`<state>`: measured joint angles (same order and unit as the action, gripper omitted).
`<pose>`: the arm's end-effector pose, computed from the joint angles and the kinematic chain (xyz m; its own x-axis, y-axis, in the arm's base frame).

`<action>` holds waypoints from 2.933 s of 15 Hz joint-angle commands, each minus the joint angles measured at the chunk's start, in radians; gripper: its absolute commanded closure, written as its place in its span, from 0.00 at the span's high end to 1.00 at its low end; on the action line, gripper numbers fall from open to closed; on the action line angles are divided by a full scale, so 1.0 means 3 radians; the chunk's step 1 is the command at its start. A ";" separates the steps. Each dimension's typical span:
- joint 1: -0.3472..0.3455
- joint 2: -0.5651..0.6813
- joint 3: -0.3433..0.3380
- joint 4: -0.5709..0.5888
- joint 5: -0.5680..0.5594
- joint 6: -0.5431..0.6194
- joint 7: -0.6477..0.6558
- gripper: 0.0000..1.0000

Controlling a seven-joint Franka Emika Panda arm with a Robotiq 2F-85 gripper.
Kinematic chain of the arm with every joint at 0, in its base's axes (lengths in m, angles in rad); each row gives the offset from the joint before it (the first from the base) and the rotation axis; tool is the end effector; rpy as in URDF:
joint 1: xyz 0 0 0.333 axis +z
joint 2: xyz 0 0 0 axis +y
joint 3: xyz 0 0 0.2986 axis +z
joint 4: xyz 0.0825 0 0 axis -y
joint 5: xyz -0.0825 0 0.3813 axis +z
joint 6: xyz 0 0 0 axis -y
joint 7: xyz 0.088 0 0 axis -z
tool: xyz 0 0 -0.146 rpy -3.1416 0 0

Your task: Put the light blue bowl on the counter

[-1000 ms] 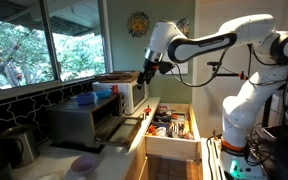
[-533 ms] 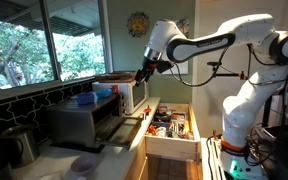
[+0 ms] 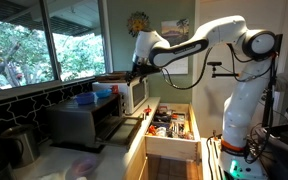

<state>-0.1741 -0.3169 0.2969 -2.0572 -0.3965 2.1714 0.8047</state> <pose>0.5176 0.0502 0.5638 0.7249 -0.3869 0.5699 -0.5145 -0.8543 0.0744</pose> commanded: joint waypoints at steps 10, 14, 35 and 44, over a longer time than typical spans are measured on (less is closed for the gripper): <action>0.0592 0.0541 -0.0321 0.0692 -0.0871 -0.0534 -0.1375 1.00; 0.0649 0.0534 -0.0500 0.0724 -0.0655 -0.0313 -0.2001 1.00; 0.0752 0.1758 -0.0708 0.1485 -0.0294 0.0644 -0.3609 1.00; 0.0821 0.2051 -0.0757 0.1748 -0.0281 0.0619 -0.3522 0.50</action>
<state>0.0509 0.2644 0.0933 -1.5749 -0.4964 2.3551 -0.2544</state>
